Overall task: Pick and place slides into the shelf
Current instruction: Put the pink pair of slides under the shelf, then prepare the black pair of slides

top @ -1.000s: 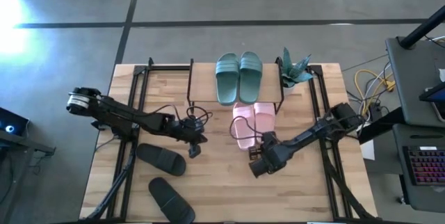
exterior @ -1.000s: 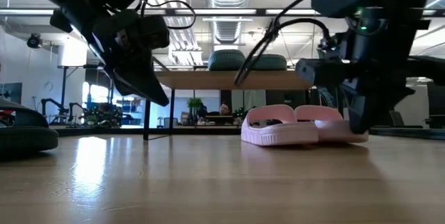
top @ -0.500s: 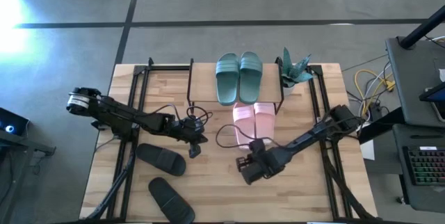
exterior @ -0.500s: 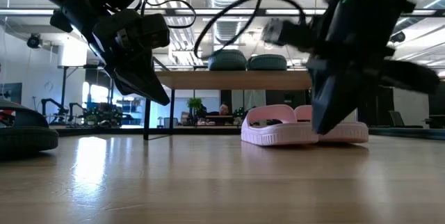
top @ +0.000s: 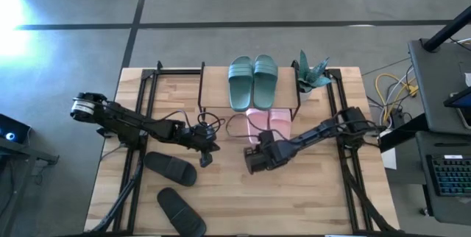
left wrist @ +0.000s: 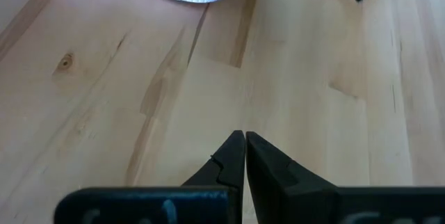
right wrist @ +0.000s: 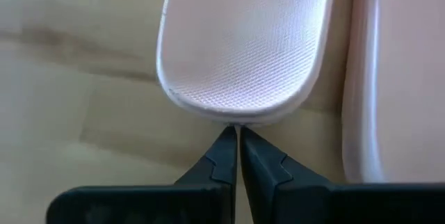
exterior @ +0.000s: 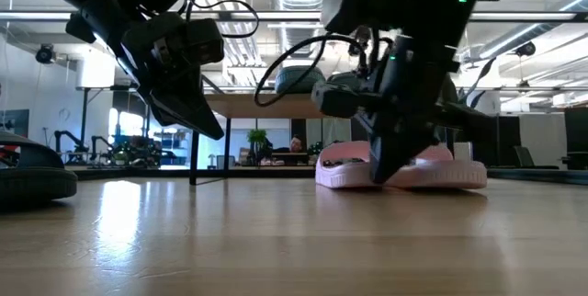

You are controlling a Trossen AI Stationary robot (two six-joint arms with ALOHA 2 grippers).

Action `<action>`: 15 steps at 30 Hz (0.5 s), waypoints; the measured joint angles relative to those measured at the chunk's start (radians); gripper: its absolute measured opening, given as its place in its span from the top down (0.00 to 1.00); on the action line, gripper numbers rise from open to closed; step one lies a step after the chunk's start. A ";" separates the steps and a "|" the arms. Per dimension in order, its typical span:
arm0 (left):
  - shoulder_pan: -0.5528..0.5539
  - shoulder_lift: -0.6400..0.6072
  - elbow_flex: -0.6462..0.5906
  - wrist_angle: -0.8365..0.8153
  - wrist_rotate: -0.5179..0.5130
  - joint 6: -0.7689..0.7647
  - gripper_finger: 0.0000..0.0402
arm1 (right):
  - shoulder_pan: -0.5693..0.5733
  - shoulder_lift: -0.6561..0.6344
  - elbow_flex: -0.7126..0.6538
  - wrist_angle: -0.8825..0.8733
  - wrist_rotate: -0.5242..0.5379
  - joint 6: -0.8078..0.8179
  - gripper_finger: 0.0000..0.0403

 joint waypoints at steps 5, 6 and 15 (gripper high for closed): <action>-0.004 -0.001 -0.001 -0.028 0.010 -0.001 1.00 | 0.011 -0.017 0.023 0.003 -0.088 -0.122 0.97; -0.006 -0.005 -0.001 -0.042 0.028 -0.002 1.00 | 0.020 -0.018 0.035 0.005 -0.113 -0.152 0.97; -0.050 -0.190 0.055 -0.387 0.166 -0.035 1.00 | 0.143 -0.021 0.119 0.008 -0.170 -0.150 0.97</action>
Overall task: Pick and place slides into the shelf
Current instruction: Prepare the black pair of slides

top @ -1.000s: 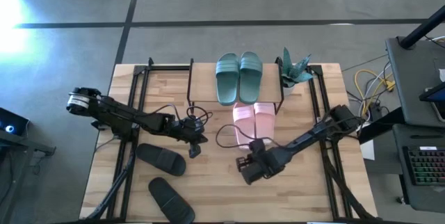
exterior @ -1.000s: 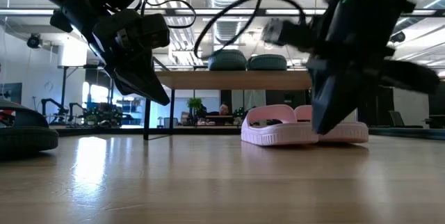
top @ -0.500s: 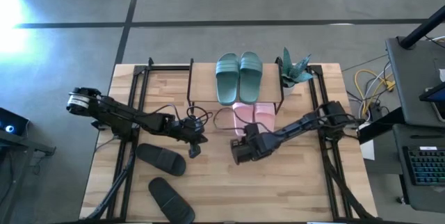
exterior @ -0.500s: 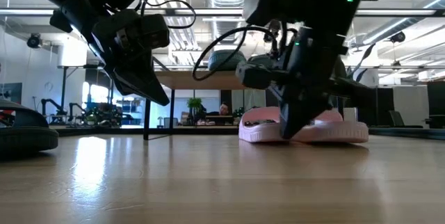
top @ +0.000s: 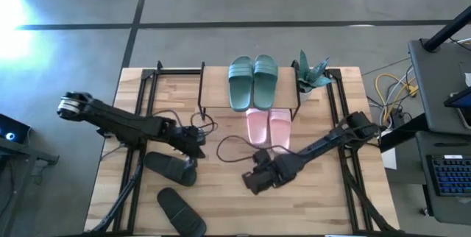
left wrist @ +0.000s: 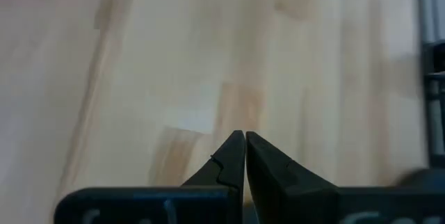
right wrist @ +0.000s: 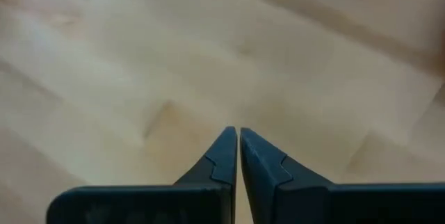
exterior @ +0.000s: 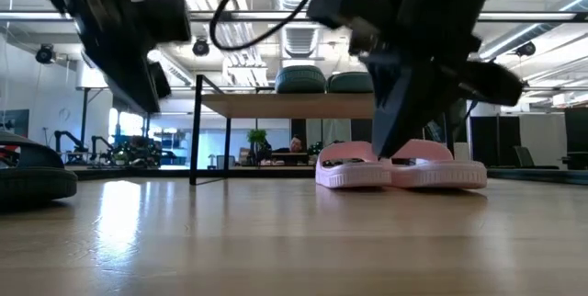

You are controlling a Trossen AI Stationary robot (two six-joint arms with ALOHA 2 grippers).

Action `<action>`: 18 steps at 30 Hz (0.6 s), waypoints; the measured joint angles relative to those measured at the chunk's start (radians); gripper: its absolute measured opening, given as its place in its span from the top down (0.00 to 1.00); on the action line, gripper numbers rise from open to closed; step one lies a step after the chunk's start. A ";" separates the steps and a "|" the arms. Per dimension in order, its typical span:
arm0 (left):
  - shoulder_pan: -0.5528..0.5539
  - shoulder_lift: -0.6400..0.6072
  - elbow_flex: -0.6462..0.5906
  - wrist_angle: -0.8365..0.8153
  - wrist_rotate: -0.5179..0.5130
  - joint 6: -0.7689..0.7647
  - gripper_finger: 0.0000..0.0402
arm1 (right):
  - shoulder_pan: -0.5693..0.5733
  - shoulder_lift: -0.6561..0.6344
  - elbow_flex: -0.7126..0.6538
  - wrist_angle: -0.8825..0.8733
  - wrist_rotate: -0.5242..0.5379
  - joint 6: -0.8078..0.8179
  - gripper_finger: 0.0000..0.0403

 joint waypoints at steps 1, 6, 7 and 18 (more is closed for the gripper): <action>-0.008 -0.036 0.013 -0.033 0.000 0.002 1.00 | 0.014 0.000 0.005 -0.001 0.009 0.024 0.97; -0.036 -0.233 0.046 -0.149 0.004 -0.016 1.00 | 0.084 0.000 0.011 -0.003 0.038 0.139 0.97; -0.037 -0.264 0.049 -0.207 0.006 -0.034 1.00 | 0.098 0.000 0.011 -0.001 0.038 0.159 0.97; -0.143 -0.463 0.032 -0.659 0.124 -0.322 0.99 | 0.204 0.000 0.009 -0.002 0.165 0.321 0.97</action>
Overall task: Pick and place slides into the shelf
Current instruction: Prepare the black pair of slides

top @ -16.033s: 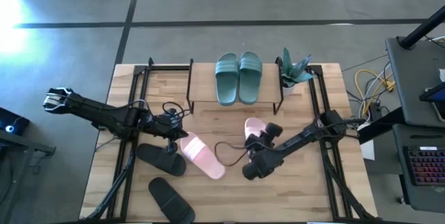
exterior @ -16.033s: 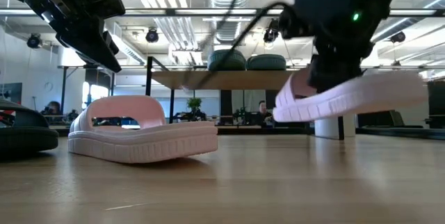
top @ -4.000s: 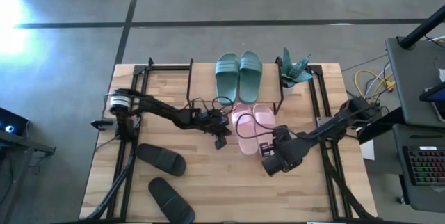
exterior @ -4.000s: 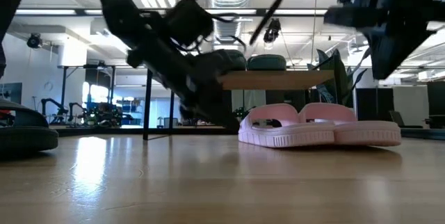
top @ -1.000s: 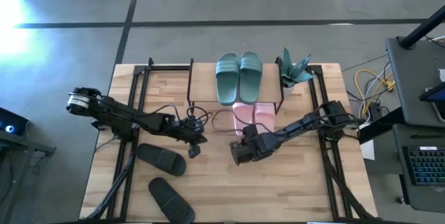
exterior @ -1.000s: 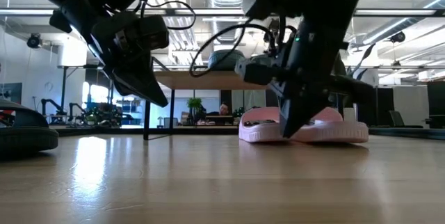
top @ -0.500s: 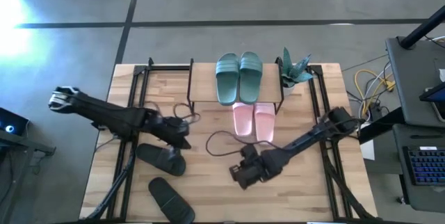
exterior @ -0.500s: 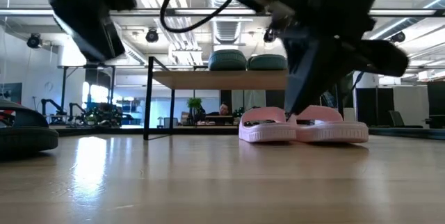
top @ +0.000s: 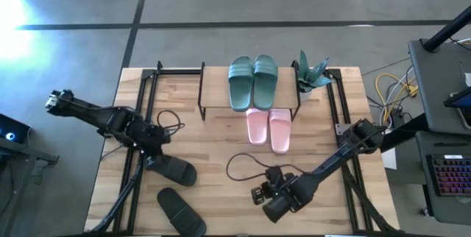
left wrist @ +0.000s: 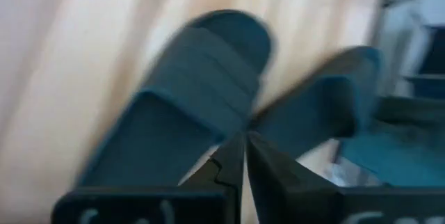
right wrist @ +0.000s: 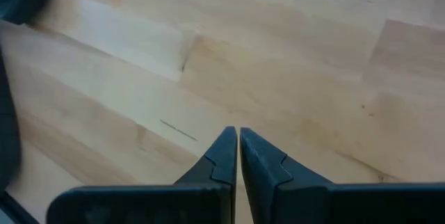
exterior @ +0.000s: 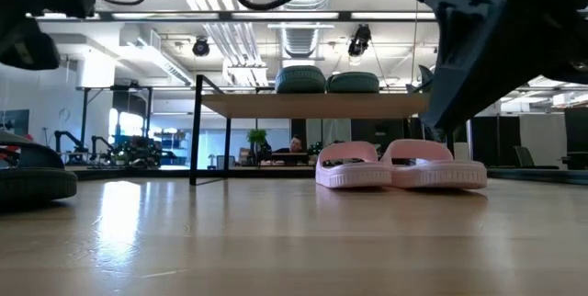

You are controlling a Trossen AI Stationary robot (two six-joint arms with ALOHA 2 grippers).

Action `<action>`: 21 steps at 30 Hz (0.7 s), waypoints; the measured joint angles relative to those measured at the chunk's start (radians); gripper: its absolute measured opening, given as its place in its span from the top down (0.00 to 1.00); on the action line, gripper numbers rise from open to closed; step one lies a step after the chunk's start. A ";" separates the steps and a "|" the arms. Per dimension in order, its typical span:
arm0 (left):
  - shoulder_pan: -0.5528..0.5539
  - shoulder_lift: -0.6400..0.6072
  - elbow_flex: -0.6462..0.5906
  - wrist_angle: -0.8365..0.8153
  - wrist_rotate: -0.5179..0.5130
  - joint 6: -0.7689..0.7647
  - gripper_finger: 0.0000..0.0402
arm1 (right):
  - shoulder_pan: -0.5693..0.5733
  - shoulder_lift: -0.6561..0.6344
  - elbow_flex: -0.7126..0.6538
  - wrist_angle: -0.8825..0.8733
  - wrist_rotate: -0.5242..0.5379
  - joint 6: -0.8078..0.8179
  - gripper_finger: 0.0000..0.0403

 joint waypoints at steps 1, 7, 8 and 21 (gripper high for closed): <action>-0.017 -0.001 0.000 -0.021 -0.044 -0.024 0.98 | 0.003 0.000 0.000 0.000 0.004 0.005 0.97; -0.060 0.031 -0.002 -0.037 -0.121 -0.137 0.79 | 0.011 0.000 0.000 0.002 0.005 0.009 0.97; -0.061 0.040 -0.004 -0.036 -0.121 -0.146 0.75 | 0.013 0.000 0.000 0.004 0.005 0.009 0.97; -0.068 0.094 -0.180 0.145 0.004 -0.308 0.56 | 0.026 0.000 0.000 0.065 0.006 -0.012 0.97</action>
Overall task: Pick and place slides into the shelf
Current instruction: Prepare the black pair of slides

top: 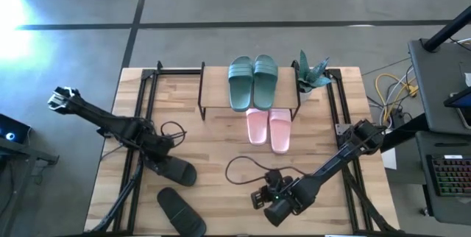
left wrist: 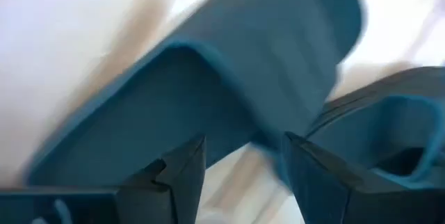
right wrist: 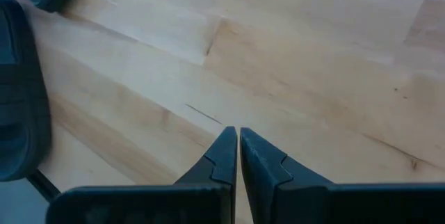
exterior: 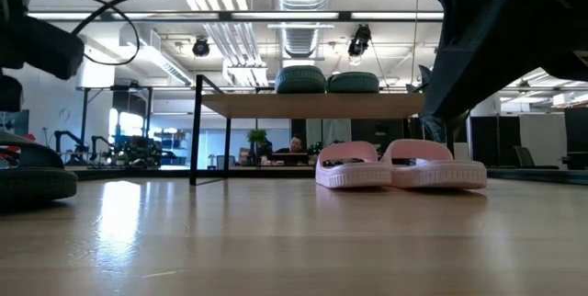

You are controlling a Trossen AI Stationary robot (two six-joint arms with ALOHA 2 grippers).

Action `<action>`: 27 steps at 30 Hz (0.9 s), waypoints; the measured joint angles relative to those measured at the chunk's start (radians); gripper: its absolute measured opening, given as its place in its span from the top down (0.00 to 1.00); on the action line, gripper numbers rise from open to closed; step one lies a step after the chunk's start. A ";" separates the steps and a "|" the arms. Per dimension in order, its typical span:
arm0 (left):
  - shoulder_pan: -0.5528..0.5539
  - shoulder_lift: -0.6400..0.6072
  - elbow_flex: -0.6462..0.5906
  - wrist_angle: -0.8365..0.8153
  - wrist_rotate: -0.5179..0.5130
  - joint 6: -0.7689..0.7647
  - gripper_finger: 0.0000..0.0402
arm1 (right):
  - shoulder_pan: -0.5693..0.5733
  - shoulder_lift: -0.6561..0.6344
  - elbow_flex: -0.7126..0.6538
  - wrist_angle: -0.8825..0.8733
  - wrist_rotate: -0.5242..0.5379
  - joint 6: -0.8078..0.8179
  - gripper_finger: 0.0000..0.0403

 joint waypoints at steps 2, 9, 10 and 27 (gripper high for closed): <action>0.000 -0.010 -0.031 0.091 0.011 -0.026 0.56 | 0.002 0.000 0.000 0.001 0.000 0.002 0.97; 0.000 -0.019 -0.139 0.321 0.012 -0.093 0.56 | 0.002 0.000 0.000 0.002 0.000 0.004 0.97; 0.000 -0.015 -0.157 0.361 0.012 -0.105 0.56 | 0.002 0.000 0.000 0.001 0.000 0.004 0.97; 0.001 0.012 -0.251 0.905 -0.407 -0.271 0.99 | 0.002 0.000 -0.001 -0.001 -0.001 0.043 0.97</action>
